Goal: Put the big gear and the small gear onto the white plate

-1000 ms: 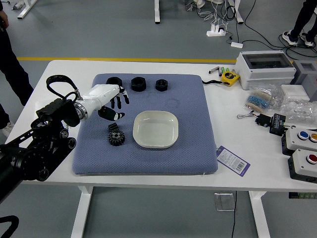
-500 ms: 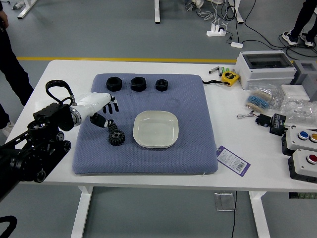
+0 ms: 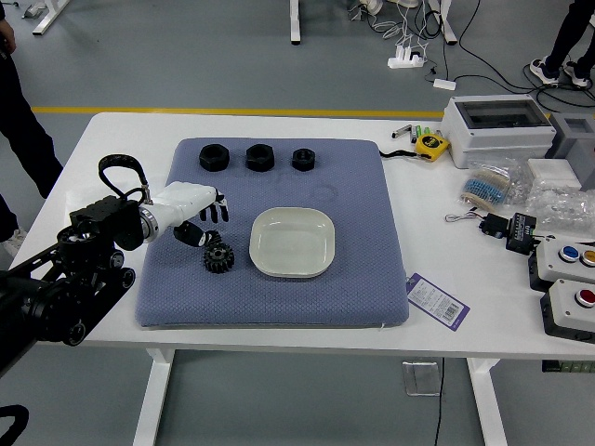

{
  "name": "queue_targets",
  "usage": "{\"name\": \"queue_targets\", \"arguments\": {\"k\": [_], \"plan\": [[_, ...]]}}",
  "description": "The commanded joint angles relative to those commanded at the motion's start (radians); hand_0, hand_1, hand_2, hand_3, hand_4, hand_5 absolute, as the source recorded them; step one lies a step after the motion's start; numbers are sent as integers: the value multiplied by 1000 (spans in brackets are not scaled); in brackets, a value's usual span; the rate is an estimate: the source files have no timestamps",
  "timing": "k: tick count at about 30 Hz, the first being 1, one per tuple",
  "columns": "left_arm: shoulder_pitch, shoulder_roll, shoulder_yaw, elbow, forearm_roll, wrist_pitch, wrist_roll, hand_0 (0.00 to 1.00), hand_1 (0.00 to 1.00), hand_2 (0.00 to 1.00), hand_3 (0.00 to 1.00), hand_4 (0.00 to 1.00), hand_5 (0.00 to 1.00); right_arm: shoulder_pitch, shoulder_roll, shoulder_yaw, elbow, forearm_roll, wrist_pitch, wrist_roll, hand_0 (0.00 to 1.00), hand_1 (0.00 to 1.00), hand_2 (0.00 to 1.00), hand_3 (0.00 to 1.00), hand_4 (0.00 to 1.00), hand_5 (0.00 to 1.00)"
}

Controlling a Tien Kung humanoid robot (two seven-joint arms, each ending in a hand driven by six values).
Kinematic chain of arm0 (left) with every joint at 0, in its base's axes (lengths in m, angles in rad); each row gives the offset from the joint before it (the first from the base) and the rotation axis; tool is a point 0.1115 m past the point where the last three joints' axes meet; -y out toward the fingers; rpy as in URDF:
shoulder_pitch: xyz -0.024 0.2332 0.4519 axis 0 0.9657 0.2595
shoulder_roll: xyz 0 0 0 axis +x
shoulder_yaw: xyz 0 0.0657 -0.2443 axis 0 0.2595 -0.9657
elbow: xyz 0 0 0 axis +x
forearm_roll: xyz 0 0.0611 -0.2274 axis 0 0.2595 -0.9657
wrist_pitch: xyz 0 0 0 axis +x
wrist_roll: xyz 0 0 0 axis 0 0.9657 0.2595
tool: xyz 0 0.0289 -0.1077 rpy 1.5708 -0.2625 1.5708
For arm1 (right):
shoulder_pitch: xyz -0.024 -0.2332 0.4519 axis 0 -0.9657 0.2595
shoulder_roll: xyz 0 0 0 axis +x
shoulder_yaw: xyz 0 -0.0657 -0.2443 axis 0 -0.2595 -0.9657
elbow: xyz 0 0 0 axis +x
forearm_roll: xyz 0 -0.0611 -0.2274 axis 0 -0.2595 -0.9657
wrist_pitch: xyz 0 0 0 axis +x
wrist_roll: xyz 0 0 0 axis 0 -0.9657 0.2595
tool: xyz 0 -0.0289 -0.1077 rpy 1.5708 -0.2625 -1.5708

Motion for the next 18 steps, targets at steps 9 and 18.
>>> {"name": "queue_targets", "arguments": {"k": [9, 18], "plan": [[-30, 48, 57, -54, 32, 1, -77, 572, 542, 589, 596, 684, 2, -5, 0, 8, 0, -16, -1, -3, 663, 652, 733, 599, 793, 723], [-89, 85, 206, -47, 62, 18, -132, 585, 575, 634, 640, 719, 2, -7, 0, 8, 0, -15, -3, -2, 661, 652, 732, 599, 793, 723]]}}
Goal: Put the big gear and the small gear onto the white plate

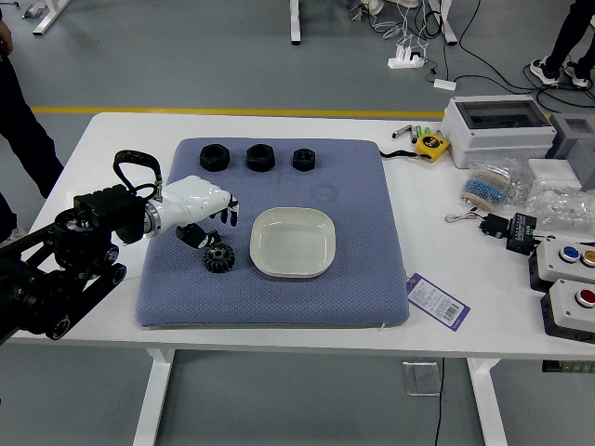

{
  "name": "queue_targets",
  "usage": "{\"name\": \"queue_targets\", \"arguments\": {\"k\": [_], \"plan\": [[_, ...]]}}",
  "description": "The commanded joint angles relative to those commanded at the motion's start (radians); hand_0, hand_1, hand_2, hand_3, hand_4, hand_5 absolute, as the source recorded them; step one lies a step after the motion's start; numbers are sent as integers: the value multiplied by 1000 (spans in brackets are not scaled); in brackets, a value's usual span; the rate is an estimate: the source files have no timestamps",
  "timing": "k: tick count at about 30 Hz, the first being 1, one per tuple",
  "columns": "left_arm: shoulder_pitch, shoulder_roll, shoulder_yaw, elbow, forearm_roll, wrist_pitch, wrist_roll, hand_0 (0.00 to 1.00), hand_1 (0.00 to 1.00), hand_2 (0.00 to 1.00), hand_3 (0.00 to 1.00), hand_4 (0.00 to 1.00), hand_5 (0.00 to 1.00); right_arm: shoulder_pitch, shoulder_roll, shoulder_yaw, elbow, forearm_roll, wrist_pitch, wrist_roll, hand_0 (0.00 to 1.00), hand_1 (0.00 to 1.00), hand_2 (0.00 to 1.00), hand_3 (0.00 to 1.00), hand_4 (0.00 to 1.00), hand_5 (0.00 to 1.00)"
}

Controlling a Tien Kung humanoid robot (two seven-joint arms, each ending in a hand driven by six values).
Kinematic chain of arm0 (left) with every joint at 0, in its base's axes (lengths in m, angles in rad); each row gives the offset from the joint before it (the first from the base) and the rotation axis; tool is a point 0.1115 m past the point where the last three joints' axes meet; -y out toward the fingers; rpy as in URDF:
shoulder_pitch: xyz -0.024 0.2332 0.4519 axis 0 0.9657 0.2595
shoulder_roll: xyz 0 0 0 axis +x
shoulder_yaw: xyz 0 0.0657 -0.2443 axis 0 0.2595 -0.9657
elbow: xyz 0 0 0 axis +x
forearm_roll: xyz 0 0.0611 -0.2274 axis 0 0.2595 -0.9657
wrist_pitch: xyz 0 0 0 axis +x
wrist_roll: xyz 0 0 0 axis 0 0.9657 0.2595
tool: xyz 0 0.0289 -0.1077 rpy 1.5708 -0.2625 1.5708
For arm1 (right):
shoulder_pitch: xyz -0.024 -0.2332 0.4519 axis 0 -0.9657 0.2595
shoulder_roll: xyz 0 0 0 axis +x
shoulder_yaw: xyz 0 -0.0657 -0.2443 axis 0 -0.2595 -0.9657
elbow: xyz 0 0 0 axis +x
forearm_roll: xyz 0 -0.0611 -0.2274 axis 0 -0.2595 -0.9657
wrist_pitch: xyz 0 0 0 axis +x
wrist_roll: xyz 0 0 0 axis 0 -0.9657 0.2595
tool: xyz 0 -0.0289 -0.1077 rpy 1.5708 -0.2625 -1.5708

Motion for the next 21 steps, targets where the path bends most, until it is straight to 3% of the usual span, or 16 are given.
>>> {"name": "queue_targets", "arguments": {"k": [3, 4, 21], "plan": [[-26, 11, 45, -1, 13, 4, -8, 585, 575, 634, 640, 719, 2, 1, 0, 0, 0, 2, 0, 0, 661, 652, 732, 599, 793, 723], [-33, 12, 55, 3, 18, 5, -10, 616, 673, 730, 721, 786, 2, 1, -1, -1, 0, 3, 0, 1, 660, 652, 731, 599, 793, 723], [-115, 32, 194, 54, 37, -3, -22, 661, 710, 758, 752, 782, 2, 12, -3, 1, 2, 0, -2, -1, 660, 652, 730, 599, 792, 723]]}}
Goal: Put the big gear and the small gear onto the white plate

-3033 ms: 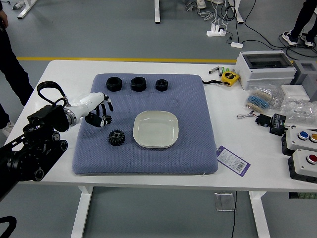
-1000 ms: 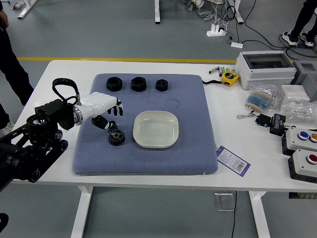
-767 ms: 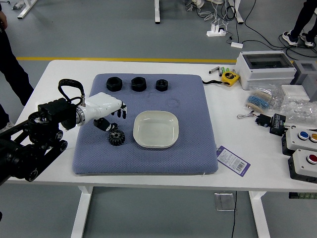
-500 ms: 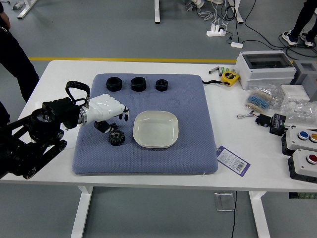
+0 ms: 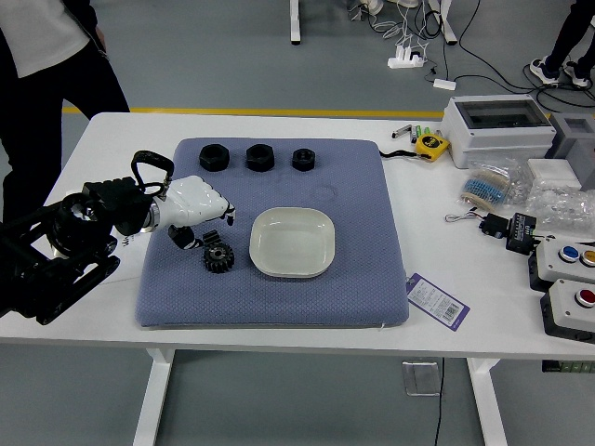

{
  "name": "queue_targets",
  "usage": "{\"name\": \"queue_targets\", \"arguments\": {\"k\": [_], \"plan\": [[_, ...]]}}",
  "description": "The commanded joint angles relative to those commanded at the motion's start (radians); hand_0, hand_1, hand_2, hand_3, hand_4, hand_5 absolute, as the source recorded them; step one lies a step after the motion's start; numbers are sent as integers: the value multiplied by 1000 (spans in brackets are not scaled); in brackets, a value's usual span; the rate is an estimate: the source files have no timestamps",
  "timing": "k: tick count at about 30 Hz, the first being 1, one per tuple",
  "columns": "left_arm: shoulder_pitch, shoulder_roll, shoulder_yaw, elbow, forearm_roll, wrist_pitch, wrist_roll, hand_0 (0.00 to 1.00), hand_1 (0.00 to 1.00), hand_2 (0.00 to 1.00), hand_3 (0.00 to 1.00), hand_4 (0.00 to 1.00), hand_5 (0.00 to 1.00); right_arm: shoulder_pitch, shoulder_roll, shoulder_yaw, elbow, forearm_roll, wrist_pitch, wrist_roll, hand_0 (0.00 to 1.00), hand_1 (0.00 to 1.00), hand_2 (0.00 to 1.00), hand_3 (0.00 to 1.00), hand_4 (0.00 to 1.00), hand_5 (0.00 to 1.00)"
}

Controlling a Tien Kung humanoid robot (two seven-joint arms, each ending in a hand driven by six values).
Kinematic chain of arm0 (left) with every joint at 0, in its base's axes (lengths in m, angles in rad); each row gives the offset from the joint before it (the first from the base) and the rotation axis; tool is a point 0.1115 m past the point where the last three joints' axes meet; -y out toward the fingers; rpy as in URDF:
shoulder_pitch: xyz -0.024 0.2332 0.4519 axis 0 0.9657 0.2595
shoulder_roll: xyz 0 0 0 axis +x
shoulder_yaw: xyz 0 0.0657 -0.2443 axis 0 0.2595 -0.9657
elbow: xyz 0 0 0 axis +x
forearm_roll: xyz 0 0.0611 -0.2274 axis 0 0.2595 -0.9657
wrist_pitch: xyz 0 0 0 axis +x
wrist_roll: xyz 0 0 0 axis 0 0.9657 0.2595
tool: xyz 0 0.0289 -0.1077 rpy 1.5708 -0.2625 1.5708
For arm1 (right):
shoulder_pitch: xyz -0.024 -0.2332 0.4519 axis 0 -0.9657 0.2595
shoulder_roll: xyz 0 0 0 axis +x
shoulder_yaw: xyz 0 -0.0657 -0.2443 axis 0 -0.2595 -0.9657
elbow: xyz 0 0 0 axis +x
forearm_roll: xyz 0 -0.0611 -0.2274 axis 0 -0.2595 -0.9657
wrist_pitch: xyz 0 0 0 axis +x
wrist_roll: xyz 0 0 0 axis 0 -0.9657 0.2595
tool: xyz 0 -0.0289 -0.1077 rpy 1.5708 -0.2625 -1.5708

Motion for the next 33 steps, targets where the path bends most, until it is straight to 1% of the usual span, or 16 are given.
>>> {"name": "queue_targets", "arguments": {"k": [5, 7, 8, 13, 14, 15, 19, 20, 25, 26, 31, 32, 33], "plan": [[-6, -3, 11, 13, 0, 13, -9, 656, 708, 758, 751, 782, 2, 2, 0, 0, 0, -1, 0, 0, 660, 651, 730, 598, 792, 723], [-10, -6, 17, 27, 0, 20, -18, 656, 708, 758, 751, 782, 2, 4, 0, 2, 1, -5, -1, -1, 660, 651, 730, 598, 792, 723], [-12, -6, 19, 31, 0, 22, -20, 636, 703, 754, 715, 788, 2, 5, 0, 2, 1, -5, -1, -1, 660, 650, 730, 597, 792, 725], [-18, -13, 34, 56, -2, 38, -33, 636, 703, 754, 715, 788, 2, 7, 0, 4, 1, -10, -2, -2, 660, 650, 730, 597, 792, 725], [-19, -15, 37, 62, -4, 42, -36, 639, 696, 742, 676, 782, 2, 8, 0, 4, 1, -11, -2, -3, 660, 650, 730, 597, 792, 727], [-21, -17, 42, 70, -7, 51, -41, 639, 696, 742, 676, 782, 2, 8, 0, 4, 1, -11, -2, -2, 660, 650, 730, 597, 792, 727], [-23, -20, 51, 84, -15, 64, -53, 639, 696, 742, 676, 782, 2, 9, 0, 4, 1, -10, -2, -2, 660, 650, 730, 597, 792, 727], [-23, -20, 53, 86, -16, 66, -54, 625, 619, 673, 600, 756, 2, 9, 0, 4, 1, -10, -2, -2, 659, 649, 729, 596, 792, 727], [-28, -30, 64, 110, -23, 91, -71, 625, 619, 673, 600, 756, 2, 11, 0, 6, 2, -14, -2, -3, 659, 649, 729, 596, 792, 727], [-29, -31, 65, 113, -24, 94, -73, 613, 585, 630, 580, 740, 2, 12, 0, 6, 2, -15, -2, -3, 660, 649, 729, 595, 791, 727], [-35, -36, 84, 134, -31, 108, -82, 613, 585, 630, 580, 740, 2, 14, 0, 6, 2, -16, -2, -4, 660, 649, 729, 595, 791, 727], [-36, -37, 87, 139, -33, 110, -83, 603, 561, 600, 574, 728, 2, 14, 0, 6, 2, -17, -2, -4, 659, 650, 729, 594, 791, 726], [-36, -38, 88, 143, -34, 110, -83, 603, 561, 600, 574, 728, 2, 14, 0, 7, 2, -18, -2, -4, 659, 650, 729, 594, 791, 726]]}}
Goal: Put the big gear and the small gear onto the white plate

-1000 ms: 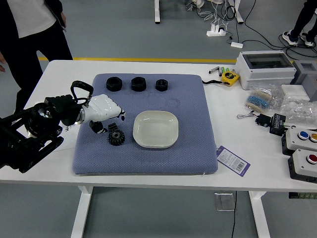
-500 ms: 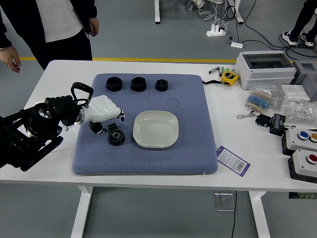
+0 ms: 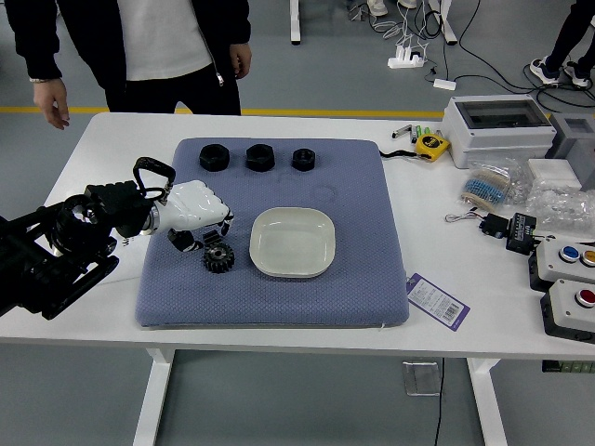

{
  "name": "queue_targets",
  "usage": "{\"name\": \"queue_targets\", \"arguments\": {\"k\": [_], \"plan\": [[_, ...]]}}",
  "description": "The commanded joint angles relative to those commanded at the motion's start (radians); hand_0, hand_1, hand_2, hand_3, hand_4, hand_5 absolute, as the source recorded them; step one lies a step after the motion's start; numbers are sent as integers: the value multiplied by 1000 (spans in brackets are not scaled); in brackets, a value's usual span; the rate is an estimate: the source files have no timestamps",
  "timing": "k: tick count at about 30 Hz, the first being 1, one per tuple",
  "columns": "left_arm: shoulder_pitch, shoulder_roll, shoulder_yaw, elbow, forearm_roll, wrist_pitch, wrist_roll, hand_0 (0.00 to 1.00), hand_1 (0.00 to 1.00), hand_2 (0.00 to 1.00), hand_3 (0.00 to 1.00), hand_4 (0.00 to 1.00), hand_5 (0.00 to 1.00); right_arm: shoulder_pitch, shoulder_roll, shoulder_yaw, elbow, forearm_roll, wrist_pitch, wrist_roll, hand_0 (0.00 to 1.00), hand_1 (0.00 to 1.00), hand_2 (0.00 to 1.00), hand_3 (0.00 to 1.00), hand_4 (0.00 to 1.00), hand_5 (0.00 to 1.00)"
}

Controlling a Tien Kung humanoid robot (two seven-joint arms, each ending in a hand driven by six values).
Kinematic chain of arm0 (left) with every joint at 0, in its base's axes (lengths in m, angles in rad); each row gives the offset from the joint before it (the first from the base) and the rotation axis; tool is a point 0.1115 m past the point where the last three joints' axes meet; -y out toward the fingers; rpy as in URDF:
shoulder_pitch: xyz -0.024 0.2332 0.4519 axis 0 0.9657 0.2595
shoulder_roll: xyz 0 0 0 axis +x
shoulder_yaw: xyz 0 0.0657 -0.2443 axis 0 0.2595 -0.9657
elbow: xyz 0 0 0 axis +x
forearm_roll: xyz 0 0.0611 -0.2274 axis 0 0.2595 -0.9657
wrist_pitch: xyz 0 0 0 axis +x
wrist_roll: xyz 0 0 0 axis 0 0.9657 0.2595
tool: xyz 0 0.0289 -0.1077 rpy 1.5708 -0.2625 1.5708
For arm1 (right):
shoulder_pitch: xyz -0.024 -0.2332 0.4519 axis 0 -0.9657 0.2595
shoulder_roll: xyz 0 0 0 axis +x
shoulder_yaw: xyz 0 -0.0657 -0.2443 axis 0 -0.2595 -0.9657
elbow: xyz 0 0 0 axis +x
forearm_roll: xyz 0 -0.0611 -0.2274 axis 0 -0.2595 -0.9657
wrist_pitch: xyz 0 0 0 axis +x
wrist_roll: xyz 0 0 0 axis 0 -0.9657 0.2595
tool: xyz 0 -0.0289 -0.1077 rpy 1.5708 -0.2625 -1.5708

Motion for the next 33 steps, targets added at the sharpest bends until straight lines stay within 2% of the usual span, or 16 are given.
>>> {"name": "queue_targets", "arguments": {"k": [16, 17, 33], "plan": [[6, -4, 4, 18, -34, 21, 3, 587, 526, 554, 554, 704, 2, 1, 0, 3, 0, -11, 1, -2, 660, 650, 729, 593, 791, 727], [6, -5, 3, 19, -36, 23, 3, 572, 492, 527, 550, 747, 2, 1, 0, 3, 0, -12, 1, -2, 660, 650, 728, 593, 790, 728], [10, -7, 8, 35, -71, 20, 6, 571, 488, 522, 550, 810, 2, 1, 0, 3, -1, -13, 1, -2, 660, 650, 727, 594, 790, 728]]}}
